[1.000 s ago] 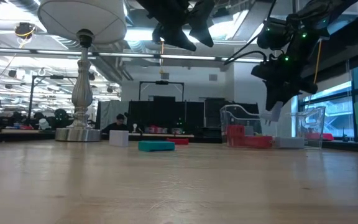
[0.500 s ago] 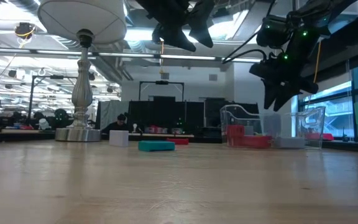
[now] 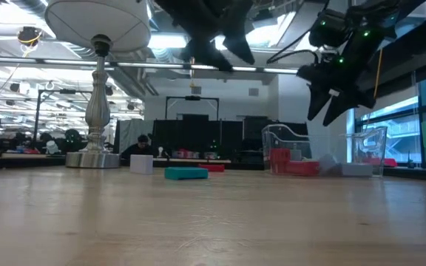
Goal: Pick & Place Office items
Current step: Put the blue timer into the gray bin
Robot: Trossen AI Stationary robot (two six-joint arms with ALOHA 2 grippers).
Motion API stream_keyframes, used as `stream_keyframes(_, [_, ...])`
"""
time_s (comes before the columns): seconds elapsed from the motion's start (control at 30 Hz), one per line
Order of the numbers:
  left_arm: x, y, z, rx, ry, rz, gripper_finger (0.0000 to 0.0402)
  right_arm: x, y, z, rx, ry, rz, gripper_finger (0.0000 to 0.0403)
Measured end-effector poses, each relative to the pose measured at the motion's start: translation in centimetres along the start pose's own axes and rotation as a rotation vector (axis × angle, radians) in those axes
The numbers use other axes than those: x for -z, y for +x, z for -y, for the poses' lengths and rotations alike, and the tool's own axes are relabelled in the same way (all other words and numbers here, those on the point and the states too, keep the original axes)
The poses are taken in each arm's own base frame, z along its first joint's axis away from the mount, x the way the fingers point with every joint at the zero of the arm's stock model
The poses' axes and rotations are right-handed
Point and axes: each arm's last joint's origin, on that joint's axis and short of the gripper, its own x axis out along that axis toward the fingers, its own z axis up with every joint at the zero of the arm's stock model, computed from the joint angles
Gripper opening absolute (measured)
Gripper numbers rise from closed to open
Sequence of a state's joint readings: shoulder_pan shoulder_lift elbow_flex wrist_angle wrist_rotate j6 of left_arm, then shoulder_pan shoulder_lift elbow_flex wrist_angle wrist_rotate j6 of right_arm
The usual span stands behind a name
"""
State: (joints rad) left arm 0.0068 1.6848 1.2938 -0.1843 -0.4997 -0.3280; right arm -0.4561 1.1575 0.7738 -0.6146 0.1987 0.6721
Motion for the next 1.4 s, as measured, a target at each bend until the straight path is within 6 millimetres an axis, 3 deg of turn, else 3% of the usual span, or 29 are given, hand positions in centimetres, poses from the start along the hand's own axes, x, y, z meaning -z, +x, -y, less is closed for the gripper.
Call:
stream_keyframes(0.1, [1.3,-0.1,-0.1,0.056,-0.026,-0.157,0.0283,-0.1,-1.0,0.1,-0.036,0.005,0.034,0.0247])
stream_keyframes(0.27, [3.3,-0.6,-0.8,-0.002,-0.051,-0.355,0.0283,-0.3,-2.8,0.4,-0.110,0.020,0.093,0.0269])
stream_keyframes(0.57, [7.2,-0.5,-0.9,-0.042,-0.274,-0.487,0.0283,-0.3,-4.7,0.5,-0.257,0.024,0.107,0.0286])
stream_keyframes(0.93, [10.1,-0.1,-1.4,-0.113,-0.323,-0.466,0.0284,-0.2,-4.7,0.4,-0.273,-0.027,0.094,0.0286])
stream_keyframes(1.17, [10.7,0.1,-1.5,-0.114,-0.340,-0.448,0.0284,-0.2,-4.7,0.4,-0.273,-0.028,0.095,0.0286])
stream_keyframes(1.4, [12.1,1.8,-1.0,-0.127,-0.330,-0.451,0.0284,-0.2,-4.7,0.4,-0.273,-0.030,0.095,0.0286])
